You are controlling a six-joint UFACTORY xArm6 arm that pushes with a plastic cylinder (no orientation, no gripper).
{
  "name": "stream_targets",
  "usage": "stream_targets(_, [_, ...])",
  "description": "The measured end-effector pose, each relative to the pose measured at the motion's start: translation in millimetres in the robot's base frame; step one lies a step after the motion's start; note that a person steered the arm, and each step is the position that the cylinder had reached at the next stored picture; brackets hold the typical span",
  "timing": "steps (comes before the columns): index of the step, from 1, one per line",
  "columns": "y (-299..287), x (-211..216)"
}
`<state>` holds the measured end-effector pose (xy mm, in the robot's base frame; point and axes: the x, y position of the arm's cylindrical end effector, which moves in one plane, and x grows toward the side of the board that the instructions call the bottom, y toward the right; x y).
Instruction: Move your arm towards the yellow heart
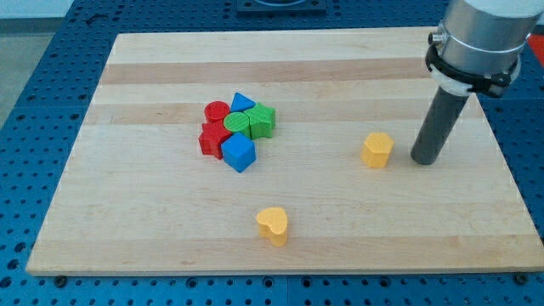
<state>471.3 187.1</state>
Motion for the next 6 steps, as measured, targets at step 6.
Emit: stream_targets(6, [-150,143])
